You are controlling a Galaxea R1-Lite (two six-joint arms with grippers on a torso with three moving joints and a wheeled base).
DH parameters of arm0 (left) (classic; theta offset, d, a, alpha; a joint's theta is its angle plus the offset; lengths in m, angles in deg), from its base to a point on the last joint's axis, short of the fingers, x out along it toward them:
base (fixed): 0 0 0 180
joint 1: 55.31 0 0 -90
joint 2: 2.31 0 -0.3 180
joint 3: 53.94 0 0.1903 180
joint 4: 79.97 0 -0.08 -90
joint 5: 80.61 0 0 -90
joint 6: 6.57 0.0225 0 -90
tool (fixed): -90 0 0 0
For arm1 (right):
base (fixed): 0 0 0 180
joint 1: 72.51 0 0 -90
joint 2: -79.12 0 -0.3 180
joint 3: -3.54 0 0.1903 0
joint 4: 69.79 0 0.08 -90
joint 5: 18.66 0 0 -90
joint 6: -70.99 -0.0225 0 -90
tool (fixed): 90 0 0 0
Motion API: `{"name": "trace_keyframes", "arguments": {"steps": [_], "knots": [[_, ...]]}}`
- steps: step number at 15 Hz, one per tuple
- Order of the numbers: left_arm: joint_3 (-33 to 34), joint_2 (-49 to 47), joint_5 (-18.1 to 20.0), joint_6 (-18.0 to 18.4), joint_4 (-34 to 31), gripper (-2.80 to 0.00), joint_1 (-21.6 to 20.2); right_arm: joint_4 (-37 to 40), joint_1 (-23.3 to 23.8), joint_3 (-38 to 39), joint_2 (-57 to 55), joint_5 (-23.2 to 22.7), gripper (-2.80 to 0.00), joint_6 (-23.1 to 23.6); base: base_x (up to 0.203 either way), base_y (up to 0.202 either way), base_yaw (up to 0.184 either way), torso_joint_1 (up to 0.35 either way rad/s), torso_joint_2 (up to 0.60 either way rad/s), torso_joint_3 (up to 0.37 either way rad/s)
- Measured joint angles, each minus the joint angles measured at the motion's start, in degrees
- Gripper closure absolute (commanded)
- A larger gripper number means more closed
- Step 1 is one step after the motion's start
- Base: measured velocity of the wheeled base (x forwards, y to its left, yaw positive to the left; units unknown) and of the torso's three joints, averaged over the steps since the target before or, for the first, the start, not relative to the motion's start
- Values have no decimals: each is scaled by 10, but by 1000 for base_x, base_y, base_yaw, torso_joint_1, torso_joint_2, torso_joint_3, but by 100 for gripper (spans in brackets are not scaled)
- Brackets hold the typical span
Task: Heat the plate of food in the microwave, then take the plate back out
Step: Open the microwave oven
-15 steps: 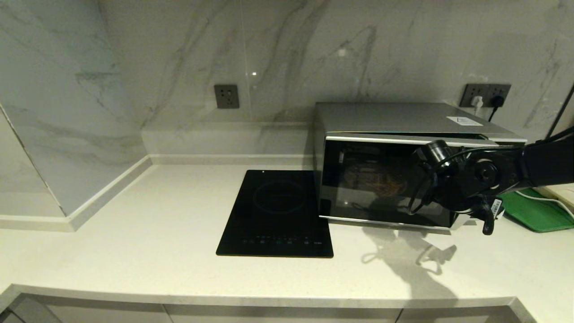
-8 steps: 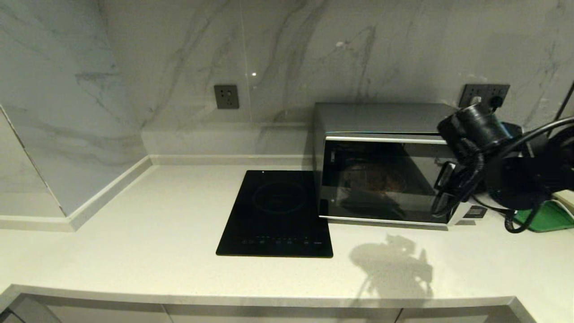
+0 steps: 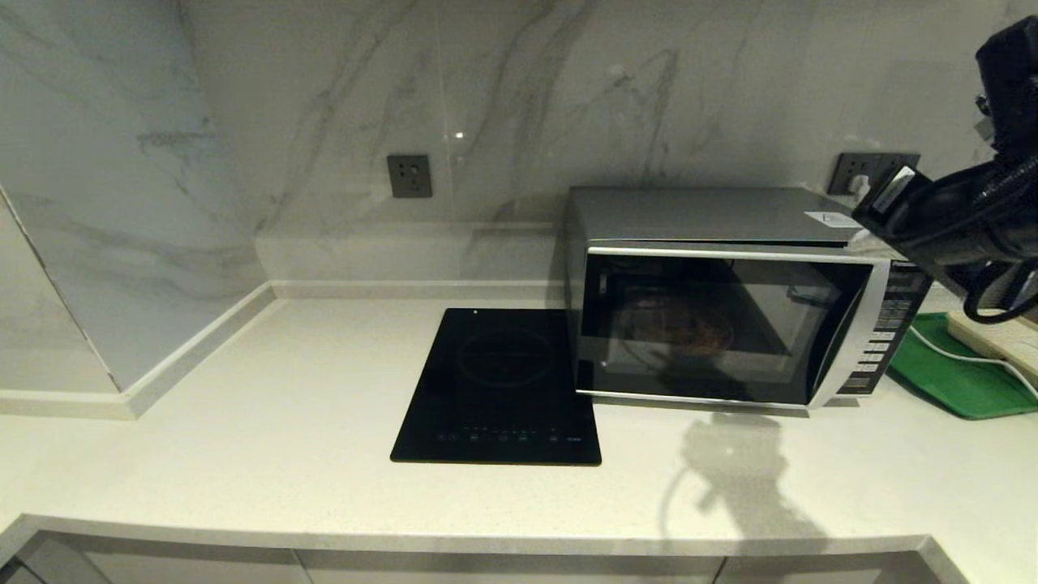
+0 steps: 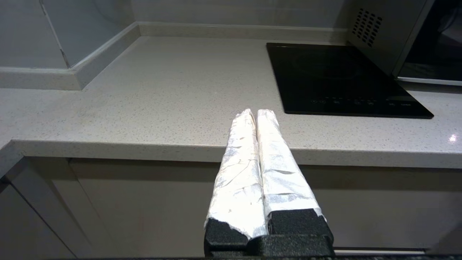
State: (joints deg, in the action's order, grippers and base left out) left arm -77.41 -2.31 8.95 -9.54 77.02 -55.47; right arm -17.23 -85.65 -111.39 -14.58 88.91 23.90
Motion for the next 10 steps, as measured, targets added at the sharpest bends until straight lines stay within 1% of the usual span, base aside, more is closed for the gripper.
{"name": "trace_keyframes", "arguments": {"steps": [3, 6, 8, 10], "knots": [[0, 0, 0, 0, 0, 0, 0, 1, 50, -94, -81, -15, 0, -13, 0, 0, 0, 0, 0, 0], [0, 0, 0, 0, 0, 0, 0, 1, 84, -183, -162, -19, 0, -15, 0, 0, 0, 0, 0, 0], [0, 0, 0, 0, 0, 0, 0, -2, 102, -209, -199, -22, 0, -15, 0, 0, 0, 0, 0, 0], [0, 0, 0, 0, 0, 0, 0, -8, 119, -215, -222, -34, 0, -14, 0, 0, 0, 0, 0, 0]]}}
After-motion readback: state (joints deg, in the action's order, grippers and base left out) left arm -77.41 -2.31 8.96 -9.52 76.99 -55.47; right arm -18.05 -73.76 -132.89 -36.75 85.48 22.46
